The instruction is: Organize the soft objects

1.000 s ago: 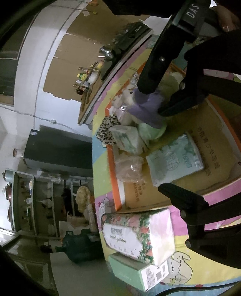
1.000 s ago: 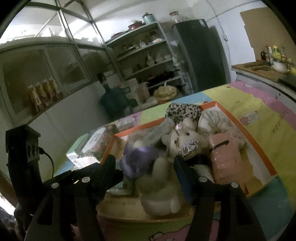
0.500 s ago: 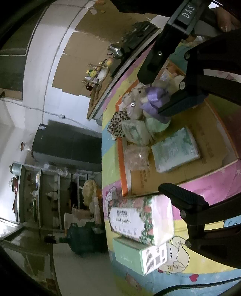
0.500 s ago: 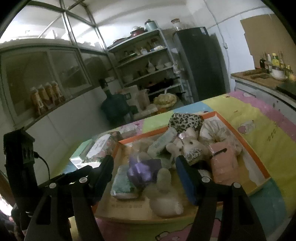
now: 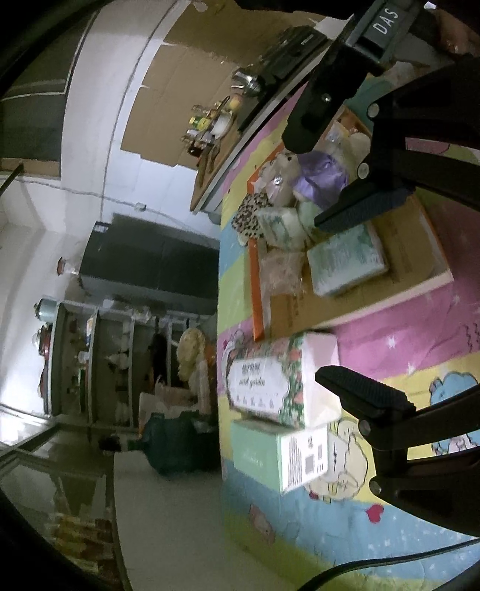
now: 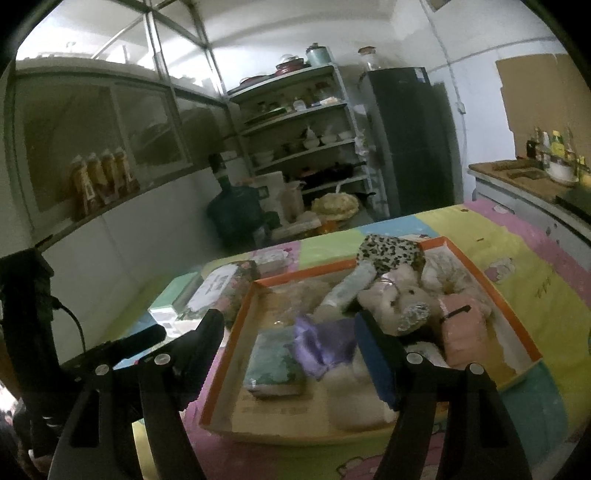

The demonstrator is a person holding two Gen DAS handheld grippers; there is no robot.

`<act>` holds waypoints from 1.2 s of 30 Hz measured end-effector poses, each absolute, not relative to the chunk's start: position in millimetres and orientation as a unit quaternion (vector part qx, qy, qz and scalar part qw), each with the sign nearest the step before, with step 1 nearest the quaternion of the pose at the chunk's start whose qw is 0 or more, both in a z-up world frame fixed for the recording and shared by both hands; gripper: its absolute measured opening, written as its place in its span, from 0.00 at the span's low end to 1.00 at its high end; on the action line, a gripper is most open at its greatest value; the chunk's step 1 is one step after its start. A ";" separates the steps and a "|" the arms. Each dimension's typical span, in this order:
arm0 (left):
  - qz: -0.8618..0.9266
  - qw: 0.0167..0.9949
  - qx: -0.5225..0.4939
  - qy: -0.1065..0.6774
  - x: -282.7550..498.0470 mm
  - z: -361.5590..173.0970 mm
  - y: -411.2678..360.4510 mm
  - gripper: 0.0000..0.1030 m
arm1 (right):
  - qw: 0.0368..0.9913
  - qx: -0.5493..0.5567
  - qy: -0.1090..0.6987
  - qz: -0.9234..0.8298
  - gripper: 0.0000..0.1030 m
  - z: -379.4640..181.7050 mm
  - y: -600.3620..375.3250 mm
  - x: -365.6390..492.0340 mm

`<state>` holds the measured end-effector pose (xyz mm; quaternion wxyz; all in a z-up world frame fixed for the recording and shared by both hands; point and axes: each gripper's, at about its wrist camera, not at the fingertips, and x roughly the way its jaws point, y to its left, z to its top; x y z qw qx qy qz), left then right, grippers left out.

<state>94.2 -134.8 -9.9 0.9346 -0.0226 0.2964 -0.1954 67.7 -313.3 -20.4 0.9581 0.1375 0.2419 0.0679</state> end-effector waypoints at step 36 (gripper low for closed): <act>-0.037 0.975 -0.014 0.219 -12.7 18.8 -53.8 0.72 | 0.979 0.071 0.188 -0.018 0.72 -1.1 -227.3 -10.3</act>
